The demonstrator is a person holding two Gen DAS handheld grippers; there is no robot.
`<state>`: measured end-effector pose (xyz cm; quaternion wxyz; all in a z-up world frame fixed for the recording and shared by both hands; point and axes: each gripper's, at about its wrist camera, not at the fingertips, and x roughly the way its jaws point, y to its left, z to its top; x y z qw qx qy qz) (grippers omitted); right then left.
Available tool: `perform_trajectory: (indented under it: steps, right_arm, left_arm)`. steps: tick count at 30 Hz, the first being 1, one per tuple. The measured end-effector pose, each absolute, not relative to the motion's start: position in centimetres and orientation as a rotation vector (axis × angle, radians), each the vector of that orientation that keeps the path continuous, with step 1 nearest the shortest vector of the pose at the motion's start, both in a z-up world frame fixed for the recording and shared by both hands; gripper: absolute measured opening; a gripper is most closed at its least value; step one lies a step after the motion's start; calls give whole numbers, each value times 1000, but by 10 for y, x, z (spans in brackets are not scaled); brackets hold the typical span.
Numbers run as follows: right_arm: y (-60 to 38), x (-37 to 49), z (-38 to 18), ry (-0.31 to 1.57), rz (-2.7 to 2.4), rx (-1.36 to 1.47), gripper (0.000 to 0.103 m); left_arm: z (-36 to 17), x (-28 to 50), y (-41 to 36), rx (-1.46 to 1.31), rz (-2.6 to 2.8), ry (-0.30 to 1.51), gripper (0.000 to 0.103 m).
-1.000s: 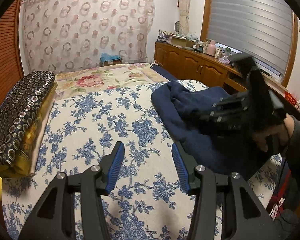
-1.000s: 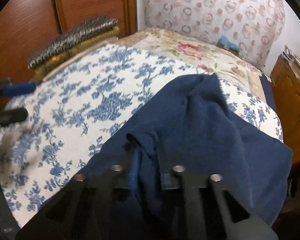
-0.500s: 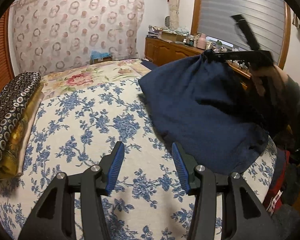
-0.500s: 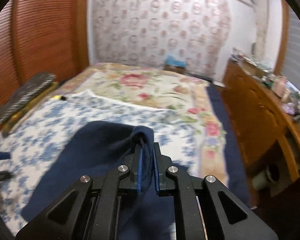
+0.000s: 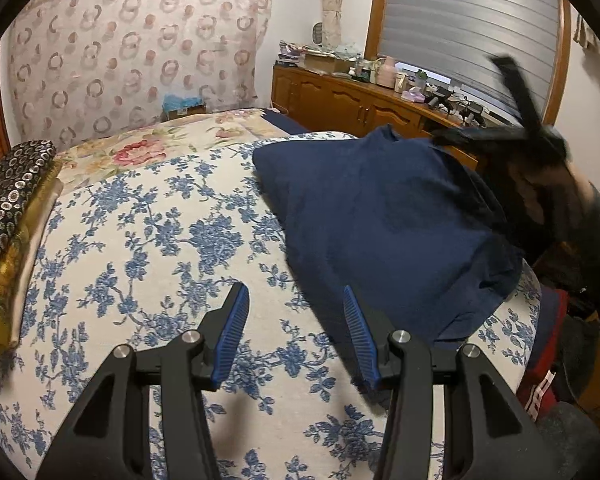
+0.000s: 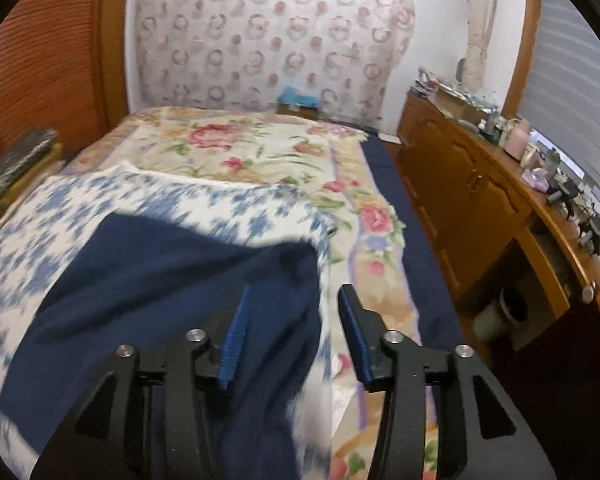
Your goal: Fold small clothes
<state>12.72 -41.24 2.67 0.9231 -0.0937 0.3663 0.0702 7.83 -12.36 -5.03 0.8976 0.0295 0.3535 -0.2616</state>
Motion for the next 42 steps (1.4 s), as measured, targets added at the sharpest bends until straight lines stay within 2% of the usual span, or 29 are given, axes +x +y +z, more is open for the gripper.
perform_trajectory:
  steps: [9, 17, 18, 20, 21, 27, 32, 35, 39, 41, 42]
  right_arm:
    - [-434, 34, -13, 854, 199, -104, 50]
    - [-436, 33, -29, 878, 239, -28, 50]
    - [-432, 34, -28, 873, 260, -29, 48]
    - [-427, 32, -25, 865, 295, -41, 30]
    - [-424, 30, -23, 857, 321, -51, 12]
    - [-433, 7, 9, 772, 297, -22, 8]
    - [-435, 8, -5, 845, 248, -20, 8]
    - [-436, 11, -20, 869, 218, -17, 11]
    - [-441, 11, -28, 874, 168, -17, 47]
    - [-445, 10, -29, 874, 172, -2, 49]
    - [-448, 8, -30, 876, 169, 7, 54]
  left_arm:
    - [-56, 79, -136, 58, -562, 764, 48]
    - [-64, 81, -145, 72, -571, 796, 48]
    - [-65, 81, -146, 71, -571, 800, 48]
    - [-66, 81, -146, 68, -573, 805, 48]
    - [-66, 81, -146, 66, -574, 805, 48]
    - [-65, 79, -149, 35, -609, 819, 48]
    - [-67, 78, -155, 38, -631, 839, 48]
    - [-72, 80, -156, 34, -637, 865, 48]
    - [-74, 80, -157, 19, -654, 885, 48]
    - [-76, 80, -158, 8, -669, 897, 48]
    - [-78, 79, -159, 4, -674, 905, 48]
